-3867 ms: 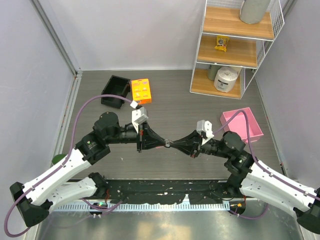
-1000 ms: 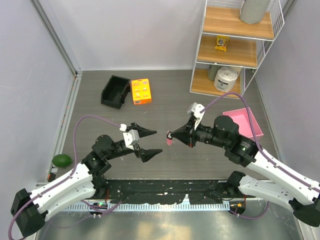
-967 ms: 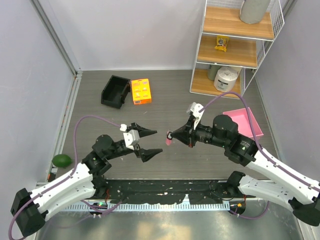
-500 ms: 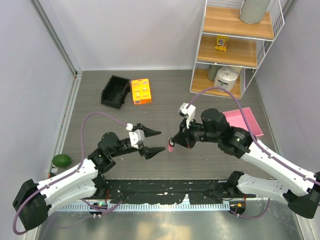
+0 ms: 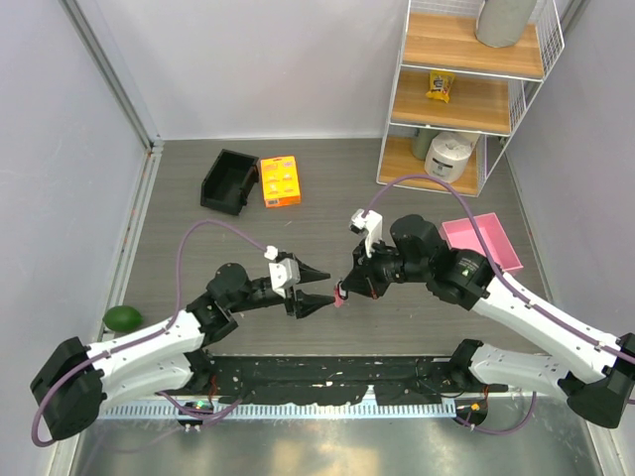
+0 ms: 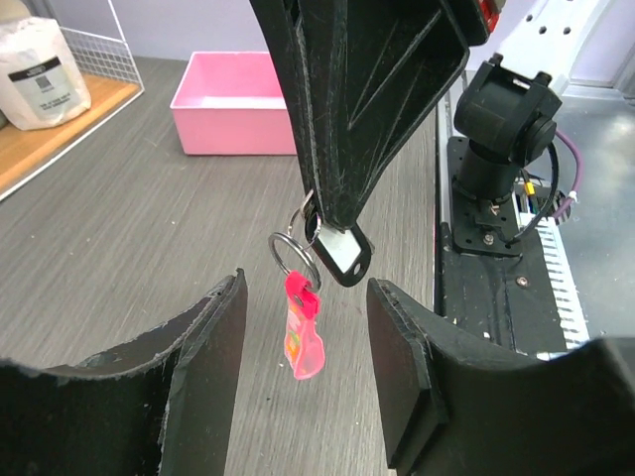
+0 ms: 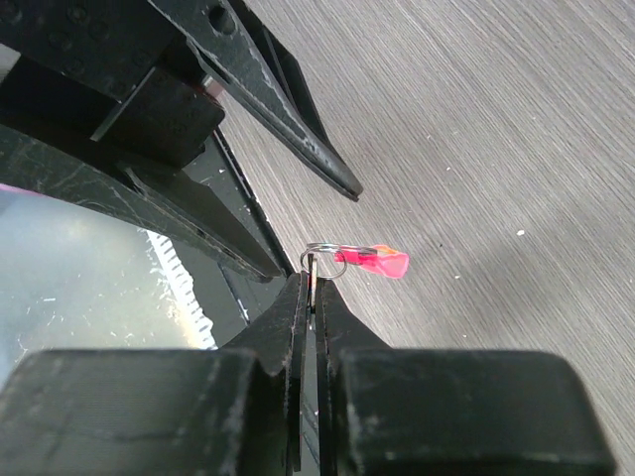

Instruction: Remove the keys from the keyring

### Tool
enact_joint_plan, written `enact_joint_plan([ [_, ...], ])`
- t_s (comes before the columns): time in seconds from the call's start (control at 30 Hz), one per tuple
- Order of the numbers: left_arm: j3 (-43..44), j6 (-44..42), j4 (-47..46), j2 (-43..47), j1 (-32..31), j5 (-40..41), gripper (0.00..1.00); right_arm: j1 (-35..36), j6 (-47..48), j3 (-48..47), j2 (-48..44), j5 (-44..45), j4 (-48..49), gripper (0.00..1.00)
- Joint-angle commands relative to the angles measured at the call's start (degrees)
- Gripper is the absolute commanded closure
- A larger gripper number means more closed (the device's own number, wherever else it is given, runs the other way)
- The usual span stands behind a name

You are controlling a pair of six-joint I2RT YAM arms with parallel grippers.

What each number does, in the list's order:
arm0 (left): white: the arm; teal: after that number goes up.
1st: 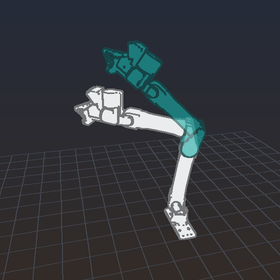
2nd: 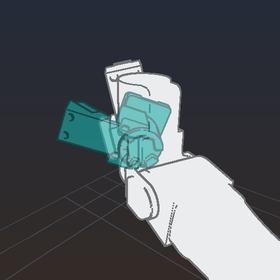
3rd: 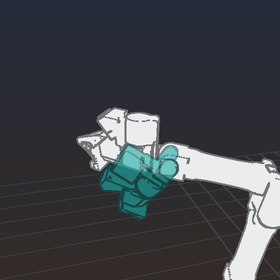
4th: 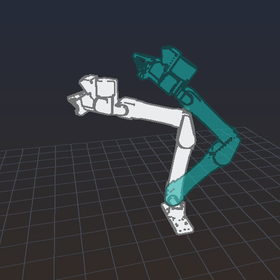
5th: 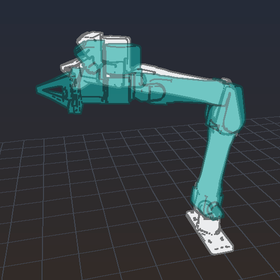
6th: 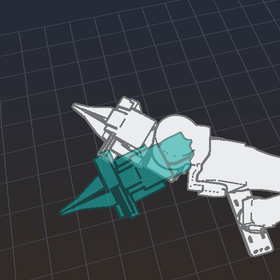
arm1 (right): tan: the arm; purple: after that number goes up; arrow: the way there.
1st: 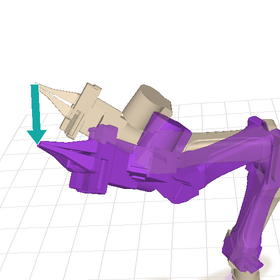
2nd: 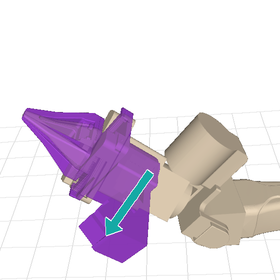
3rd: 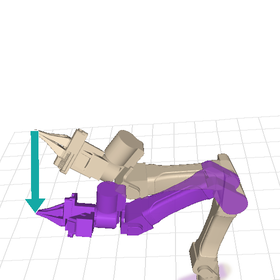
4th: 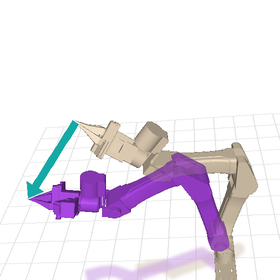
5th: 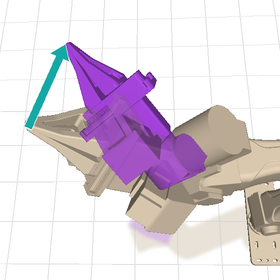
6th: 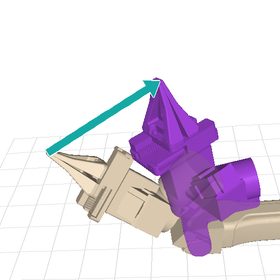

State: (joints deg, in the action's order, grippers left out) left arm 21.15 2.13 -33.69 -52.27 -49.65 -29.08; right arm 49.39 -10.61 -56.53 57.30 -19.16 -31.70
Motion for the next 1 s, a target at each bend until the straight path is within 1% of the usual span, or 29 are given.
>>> enact_joint_plan([
  [0.0, 0.03, 2.88, -5.85, -1.87, -0.71, 1.04, 0.45, 0.01, -0.73, -2.62, 0.09, -0.35, 1.29, 0.95],
  [0.13, 0.65, 2.97, -6.3, -3.18, -1.15, 0.87, 0.48, 0.01, -0.73, -2.71, 0.1, -0.79, 1.38, 0.95],
  [0.3, 1.35, 2.88, -6.38, -3.89, -1.33, 1.31, 0.49, 0.01, -0.81, -2.62, 0.01, -1.67, 1.47, 0.95],
  [0.5, 2.58, 2.79, -5.16, -3.98, -1.33, 1.13, 0.57, 0.01, -0.9, -2.44, -0.26, -2.29, 1.56, 0.95],
  [0.53, 2.76, 2.7, -4.98, -3.98, -1.33, 1.04, 0.59, 0.01, -0.82, -2.44, -0.26, -2.29, 1.56, 0.95],
  [0.73, 3.38, 1.83, -3.66, -3.89, -1.42, 0.08, 0.81, 0.01, -0.81, -2.18, -0.43, -2.02, 1.56, 0.95],
  [0.83, 3.03, 0.95, -3.05, -3.1, -1.42, -0.01, 0.93, 0.01, -0.64, -2.26, -0.61, -1.15, 1.12, 0.95],
  [0.87, 3.02, 0.68, -2.61, -2.75, -1.42, -0.19, 0.98, 0.01, -0.46, -2.27, -0.78, -0.36, 0.94, 0.95],
  [0.9, 2.94, 0.33, -1.91, -2.31, -1.42, -0.27, 1.0, 0.01, -0.38, -2.35, -0.87, -0.01, 0.51, 0.95],
  [0.97, 2.93, -0.37, -0.24, -1.17, -1.42, -0.1, 1.0, 0.01, -0.02, -2.44, -1.13, 1.14, -0.11, 0.95],
])
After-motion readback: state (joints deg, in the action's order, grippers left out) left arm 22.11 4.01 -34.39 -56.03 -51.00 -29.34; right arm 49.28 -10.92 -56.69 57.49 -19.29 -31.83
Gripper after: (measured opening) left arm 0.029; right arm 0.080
